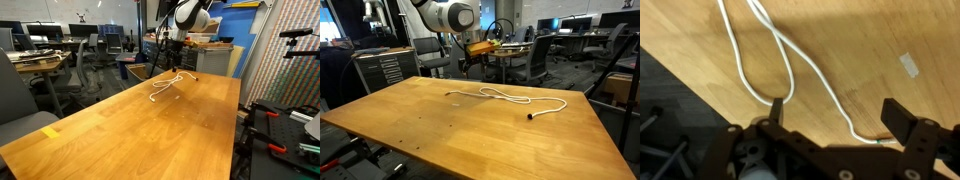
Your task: Tie a knot using the rope
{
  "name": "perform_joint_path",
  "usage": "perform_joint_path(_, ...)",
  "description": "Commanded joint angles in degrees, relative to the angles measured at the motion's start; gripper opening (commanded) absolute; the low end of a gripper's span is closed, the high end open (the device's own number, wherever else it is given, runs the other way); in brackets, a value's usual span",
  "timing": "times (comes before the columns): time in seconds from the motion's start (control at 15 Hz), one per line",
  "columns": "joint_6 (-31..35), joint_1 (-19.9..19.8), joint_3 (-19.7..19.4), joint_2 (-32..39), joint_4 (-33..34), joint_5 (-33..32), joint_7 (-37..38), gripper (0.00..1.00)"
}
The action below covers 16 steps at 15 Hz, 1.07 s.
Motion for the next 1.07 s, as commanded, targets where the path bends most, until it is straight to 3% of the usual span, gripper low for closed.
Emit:
perform_joint_path(0.0, 0.14, 2.73, -0.13, 2.55, 3.97, -2.70, -6.43, 1.00)
perform_joint_path(0.27, -2.40, 7.10, -3.08, 4.78, 7.45, -11.06, -8.82, 1.00)
perform_joint_path(0.33, -0.59, 5.77, -2.10, 3.27, 4.24, -7.73, -6.85, 1.00)
perform_joint_path(0.4, -0.71, 6.44, -2.46, 3.90, 4.94, -8.96, -7.16, 1.00)
perform_joint_path(0.8, -18.32, 8.94, -3.31, 6.33, 9.05, -8.99, -3.72, 1.00)
perform_joint_path(1.0, -17.55, 8.93, -2.21, 7.72, 9.47, -6.08, -0.62, 1.00)
